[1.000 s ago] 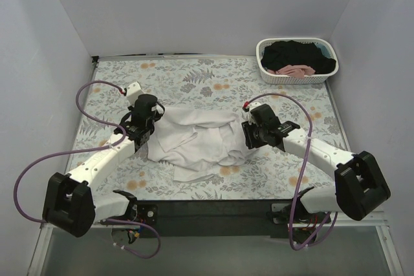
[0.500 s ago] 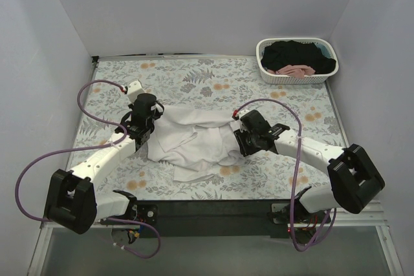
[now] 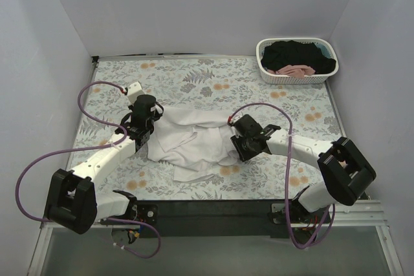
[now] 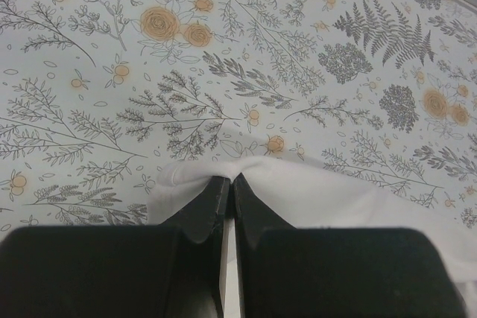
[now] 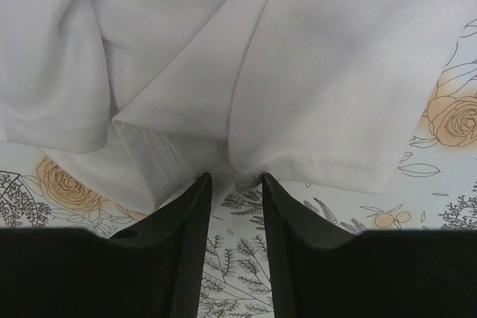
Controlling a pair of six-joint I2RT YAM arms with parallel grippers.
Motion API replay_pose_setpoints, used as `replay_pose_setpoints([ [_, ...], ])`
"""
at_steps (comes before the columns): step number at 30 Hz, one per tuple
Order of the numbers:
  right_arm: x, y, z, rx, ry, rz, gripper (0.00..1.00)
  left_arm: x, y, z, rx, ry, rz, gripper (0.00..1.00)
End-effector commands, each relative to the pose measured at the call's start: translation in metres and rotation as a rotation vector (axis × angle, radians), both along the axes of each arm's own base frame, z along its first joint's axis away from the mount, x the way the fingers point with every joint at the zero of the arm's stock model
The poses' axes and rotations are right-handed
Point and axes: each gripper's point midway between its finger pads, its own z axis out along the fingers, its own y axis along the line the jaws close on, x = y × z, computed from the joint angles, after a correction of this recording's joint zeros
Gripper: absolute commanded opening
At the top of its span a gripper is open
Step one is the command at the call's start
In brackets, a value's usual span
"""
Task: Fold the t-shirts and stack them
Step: Flatten the tshirt out
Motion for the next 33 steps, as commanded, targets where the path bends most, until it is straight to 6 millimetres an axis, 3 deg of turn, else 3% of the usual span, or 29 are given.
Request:
replay_pose_setpoints([
  [1,0.009,0.005,0.011,-0.016,-0.043,-0.009,0.4,0.003,0.004,0.007,0.007,-0.027,0.014,0.0],
  [5,0.014,-0.003,0.006,-0.062,-0.058,-0.035,0.39,0.003,0.005,0.007,0.008,-0.027,0.013,0.0],
  [10,0.018,-0.006,0.009,-0.081,-0.081,-0.046,0.3,0.003,0.006,0.006,0.014,-0.023,0.016,0.0],
  [20,0.03,0.002,0.032,-0.058,-0.128,-0.047,0.33,0.004,0.005,0.005,0.014,-0.019,0.011,0.0],
  [33,0.018,0.007,0.013,-0.049,-0.05,-0.007,0.31,0.004,0.004,0.003,0.013,-0.013,0.006,0.0],
])
